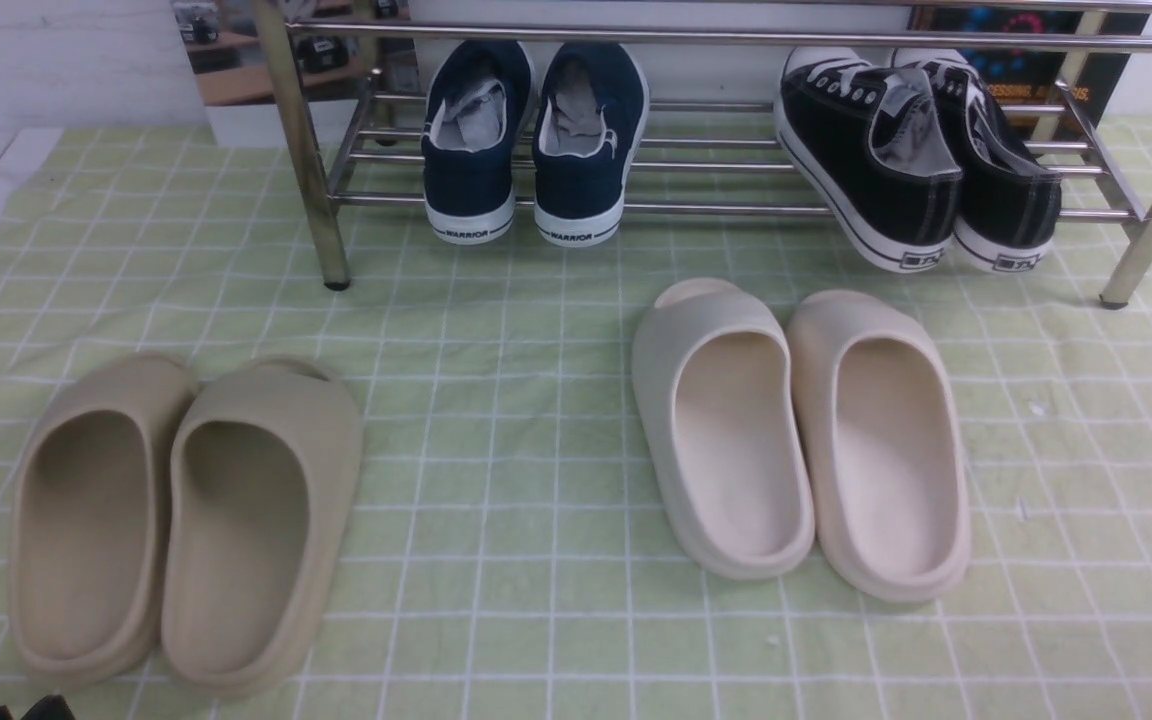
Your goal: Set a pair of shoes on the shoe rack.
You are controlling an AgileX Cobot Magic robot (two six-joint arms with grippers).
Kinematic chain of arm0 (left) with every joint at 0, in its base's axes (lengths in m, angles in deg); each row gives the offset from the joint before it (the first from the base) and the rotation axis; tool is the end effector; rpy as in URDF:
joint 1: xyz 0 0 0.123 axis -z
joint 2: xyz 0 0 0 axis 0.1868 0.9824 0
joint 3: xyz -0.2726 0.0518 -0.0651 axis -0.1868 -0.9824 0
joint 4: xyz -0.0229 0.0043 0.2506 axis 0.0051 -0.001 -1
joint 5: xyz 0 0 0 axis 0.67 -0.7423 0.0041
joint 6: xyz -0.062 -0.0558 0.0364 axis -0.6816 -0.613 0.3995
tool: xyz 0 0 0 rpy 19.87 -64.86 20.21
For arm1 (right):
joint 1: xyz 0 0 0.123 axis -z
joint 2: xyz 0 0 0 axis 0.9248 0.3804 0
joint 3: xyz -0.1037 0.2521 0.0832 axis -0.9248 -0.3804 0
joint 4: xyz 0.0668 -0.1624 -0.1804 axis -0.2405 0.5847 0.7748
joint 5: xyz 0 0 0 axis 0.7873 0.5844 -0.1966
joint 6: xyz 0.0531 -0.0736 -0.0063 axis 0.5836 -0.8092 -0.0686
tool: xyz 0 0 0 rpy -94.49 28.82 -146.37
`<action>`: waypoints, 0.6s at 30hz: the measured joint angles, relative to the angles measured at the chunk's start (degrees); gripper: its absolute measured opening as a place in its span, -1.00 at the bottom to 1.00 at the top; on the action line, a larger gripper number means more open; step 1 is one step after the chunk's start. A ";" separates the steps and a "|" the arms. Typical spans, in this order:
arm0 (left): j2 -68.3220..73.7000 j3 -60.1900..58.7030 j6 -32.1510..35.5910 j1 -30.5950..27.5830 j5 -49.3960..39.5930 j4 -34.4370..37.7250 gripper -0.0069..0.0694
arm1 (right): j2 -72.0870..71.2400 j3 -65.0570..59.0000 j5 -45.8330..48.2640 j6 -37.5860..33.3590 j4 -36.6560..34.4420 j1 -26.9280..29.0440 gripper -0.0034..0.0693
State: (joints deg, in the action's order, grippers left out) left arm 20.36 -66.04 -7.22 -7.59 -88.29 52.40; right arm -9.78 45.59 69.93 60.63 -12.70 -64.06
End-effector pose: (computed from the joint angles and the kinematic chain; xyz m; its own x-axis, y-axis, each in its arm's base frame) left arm 0.0523 -0.0028 0.1692 -0.3130 -0.2609 -0.9132 -0.0355 0.9641 -0.2633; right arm 0.0521 -0.0064 0.1739 -0.2816 0.1197 -0.9520 0.1251 0.9883 0.0873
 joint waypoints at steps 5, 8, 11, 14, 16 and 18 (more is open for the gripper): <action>0.00 0.00 0.00 0.00 0.00 0.00 -0.19 | 0.00 0.00 0.06 0.00 -0.14 0.00 -0.91; 0.00 0.00 0.00 0.00 0.00 0.00 -0.19 | 0.00 0.00 0.12 0.00 -0.19 0.00 -0.91; 0.00 0.00 0.00 0.00 0.00 0.00 -0.19 | 0.00 0.00 0.12 0.00 -0.19 0.00 -0.91; 0.00 0.00 0.00 0.00 0.00 0.00 -0.19 | 0.00 0.00 0.12 0.05 -0.19 0.00 -0.91; 0.00 0.00 0.00 0.00 0.00 0.00 -0.19 | 0.00 0.00 0.12 0.13 -0.19 0.00 -0.90; 0.00 0.00 0.00 0.00 0.00 0.00 -0.19 | 0.00 0.00 0.12 0.18 -0.19 0.00 -0.90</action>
State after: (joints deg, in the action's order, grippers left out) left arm 20.36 -66.04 -7.22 -7.59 -88.29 52.40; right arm -9.78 45.59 70.06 60.81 -12.89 -64.06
